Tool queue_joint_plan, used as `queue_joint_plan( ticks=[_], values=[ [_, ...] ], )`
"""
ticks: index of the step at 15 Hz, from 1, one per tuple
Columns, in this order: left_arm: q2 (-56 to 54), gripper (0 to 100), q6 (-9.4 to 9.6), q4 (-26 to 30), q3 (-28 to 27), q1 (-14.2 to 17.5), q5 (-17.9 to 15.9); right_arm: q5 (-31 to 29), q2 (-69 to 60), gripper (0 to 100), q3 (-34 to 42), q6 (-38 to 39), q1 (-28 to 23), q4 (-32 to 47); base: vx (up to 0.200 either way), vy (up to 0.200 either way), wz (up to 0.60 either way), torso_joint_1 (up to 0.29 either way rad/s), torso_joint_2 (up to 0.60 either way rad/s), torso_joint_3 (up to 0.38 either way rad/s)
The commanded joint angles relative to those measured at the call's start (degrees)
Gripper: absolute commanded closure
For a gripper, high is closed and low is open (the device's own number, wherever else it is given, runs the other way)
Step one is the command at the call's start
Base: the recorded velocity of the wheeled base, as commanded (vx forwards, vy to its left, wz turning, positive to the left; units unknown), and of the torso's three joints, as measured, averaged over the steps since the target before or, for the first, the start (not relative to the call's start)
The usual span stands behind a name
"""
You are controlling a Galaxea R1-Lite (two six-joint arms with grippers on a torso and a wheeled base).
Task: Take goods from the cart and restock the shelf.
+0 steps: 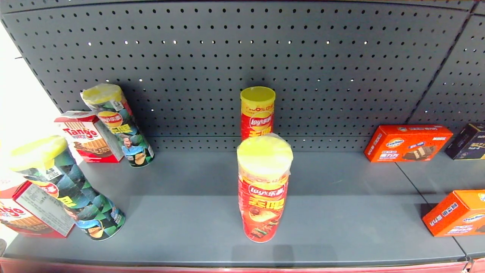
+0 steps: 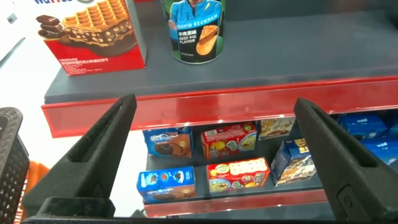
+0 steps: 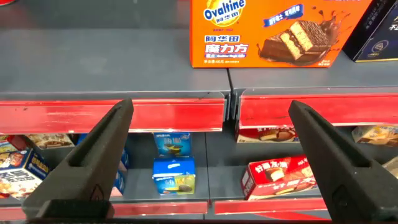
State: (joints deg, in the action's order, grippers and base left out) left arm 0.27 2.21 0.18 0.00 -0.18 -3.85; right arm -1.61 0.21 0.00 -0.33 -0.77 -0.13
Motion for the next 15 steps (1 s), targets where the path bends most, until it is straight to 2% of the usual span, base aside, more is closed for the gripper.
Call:
queue_joint_plan(
  ticks=[1, 3, 4, 5, 15],
  values=[
    [0.08, 0, -0.1, -0.01, 0.0, 0.01, 0.25, 0.38, -0.21, 0, 0.0, -0.11, -0.02, -0.04, 0.0, 0.0, 0.0, 0.0, 0.0, 0.0],
    [0.08, 0, -0.36, -0.01, 0.0, 0.01, 2.27, 0.47, -0.21, 0, 0.0, -0.02, -0.02, -0.04, 0.0, 0.0, 0.0, 0.0, 0.0, 0.0],
    [0.08, 0, -1.5, -0.01, 0.0, 0.01, 2.62, 0.47, -0.21, 0, 0.0, 0.07, -0.02, -0.04, 0.0, 0.0, 0.0, 0.0, 0.0, 0.0],
    [0.08, 0, -1.68, -0.01, 0.0, 0.01, 2.53, 0.38, -0.21, 0, 0.0, -0.02, -0.02, -0.04, 0.0, 0.0, 0.0, 0.0, 0.0, 0.0],
    [0.08, 0, -1.5, -0.01, 0.0, 0.01, 1.92, 0.47, -0.21, 0, 0.0, -0.02, -0.02, -0.04, 0.0, 0.02, 0.0, 0.0, 0.0, 0.0]
  ],
)
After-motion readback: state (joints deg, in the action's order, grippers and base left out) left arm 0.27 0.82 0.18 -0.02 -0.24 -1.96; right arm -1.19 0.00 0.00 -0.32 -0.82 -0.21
